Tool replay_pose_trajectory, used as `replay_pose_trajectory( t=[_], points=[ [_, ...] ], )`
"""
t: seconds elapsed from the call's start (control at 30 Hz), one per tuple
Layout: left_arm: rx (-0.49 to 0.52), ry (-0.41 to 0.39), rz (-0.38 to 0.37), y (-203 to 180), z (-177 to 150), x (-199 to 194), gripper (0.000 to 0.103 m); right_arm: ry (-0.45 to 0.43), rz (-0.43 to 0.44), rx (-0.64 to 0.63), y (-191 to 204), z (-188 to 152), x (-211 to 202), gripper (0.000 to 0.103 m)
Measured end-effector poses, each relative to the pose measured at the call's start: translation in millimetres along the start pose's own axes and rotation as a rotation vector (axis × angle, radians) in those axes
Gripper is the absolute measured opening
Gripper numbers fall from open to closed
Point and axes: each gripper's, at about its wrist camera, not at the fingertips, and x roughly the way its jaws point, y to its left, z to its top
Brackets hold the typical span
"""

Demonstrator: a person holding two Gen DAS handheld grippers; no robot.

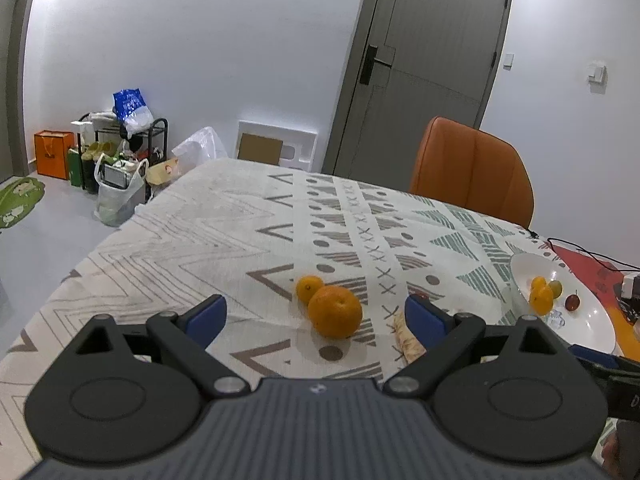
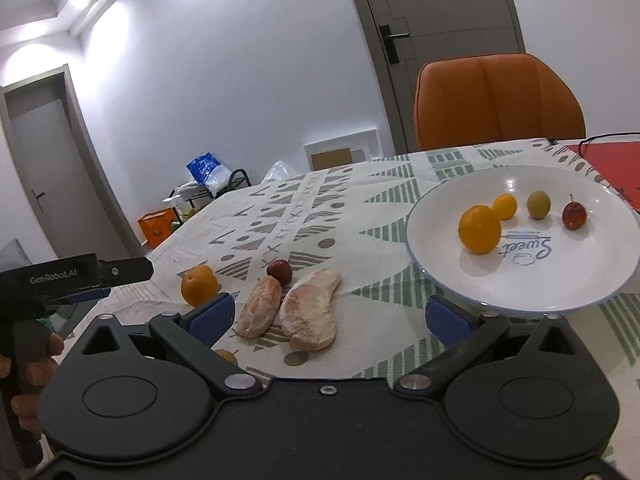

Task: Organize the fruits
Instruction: 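Move both tools back toward the pomelo segments and remaining fruit, then grasp the large orange with the left tool while the right tool grasps a pomelo segment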

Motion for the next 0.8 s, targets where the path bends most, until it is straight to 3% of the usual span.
replay_pose_trajectory(
  t=[0.47, 0.6, 0.8],
  points=[
    [-0.013, 0.053, -0.03, 2.3, -7.2, 26.2, 0.094, 0.049, 0.017, 0.004, -1.1, -2.7, 21.4, 0.103],
    [-0.01, 0.065, -0.049, 0.8, -7.0, 34.5, 0.086, 0.058, 0.02, -0.021, 2.4, -3.6, 25.7, 0.101],
    [-0.018, 0.095, -0.062, 0.7, -7.4, 48.1, 0.065, 0.092, 0.025, -0.008, 0.5, -1.8, 36.7, 0.086]
  ],
)
